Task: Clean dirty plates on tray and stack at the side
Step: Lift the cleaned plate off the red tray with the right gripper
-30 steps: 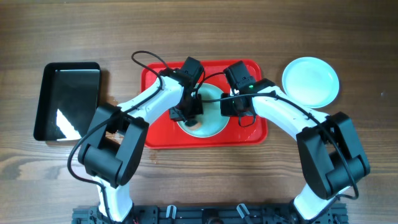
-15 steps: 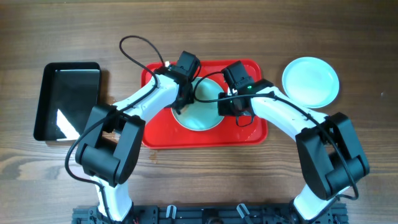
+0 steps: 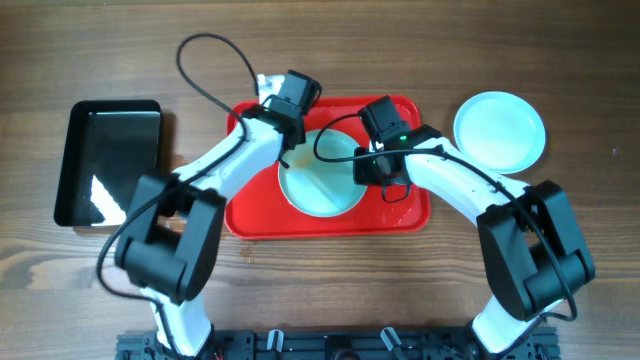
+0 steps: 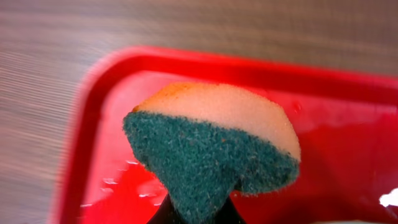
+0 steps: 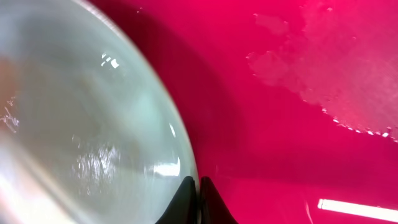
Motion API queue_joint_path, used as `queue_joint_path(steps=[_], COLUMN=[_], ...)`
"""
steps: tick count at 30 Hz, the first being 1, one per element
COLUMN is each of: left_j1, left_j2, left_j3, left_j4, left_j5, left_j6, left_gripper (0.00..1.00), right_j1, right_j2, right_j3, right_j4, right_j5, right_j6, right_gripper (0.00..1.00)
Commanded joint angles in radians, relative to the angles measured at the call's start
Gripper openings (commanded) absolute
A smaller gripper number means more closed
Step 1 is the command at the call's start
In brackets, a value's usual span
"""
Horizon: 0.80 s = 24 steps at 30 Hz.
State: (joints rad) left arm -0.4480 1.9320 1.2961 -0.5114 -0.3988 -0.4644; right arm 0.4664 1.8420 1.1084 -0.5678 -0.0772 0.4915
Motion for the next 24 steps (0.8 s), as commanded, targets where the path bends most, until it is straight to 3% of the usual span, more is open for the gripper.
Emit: queue_joint_path(steps=[1,6,13,19,20,24], left_j1=[0.031,0.069,0.132,0.138,0.138,0.139], left_j2=[-0.169,-0.233,-0.215,-0.192,-0.182,-0.181], left_j3=[0.028,0.028,-0.013,-0.052,-0.064,-0.082], left_j4=[-0.053,-0.203,-0.291,-0.29,-0.285,-0.244], left_j5=[-0.017,0.196,0.431,0.44,0.44,0.444], left_j6=[0.011,0.007,0.008,0.008,0.0,-0.019], left_gripper=[0.04,0.04,0.04,0.04,0.04,0.04], right_j1=[-0.004,-0.004,-0.004,0.013,0.039,0.096], right_j2=[0.011,-0.014,-0.075,-0.105,-0.106,-0.106], right_j3=[-0.006,0.045,0.235,0.342,0.359,0.359], right_j4=[0.004,-0.036,-0.145,-0.158,-0.141,-0.092], right_j5=[0.052,0.193,0.431,0.64,0.827,1.042], right_j6=[-0.018,-0.026,-0.171,-0.388,-0.483,-0.636], right_gripper=[0.04,0.04,0.04,0.04,0.05,0.04])
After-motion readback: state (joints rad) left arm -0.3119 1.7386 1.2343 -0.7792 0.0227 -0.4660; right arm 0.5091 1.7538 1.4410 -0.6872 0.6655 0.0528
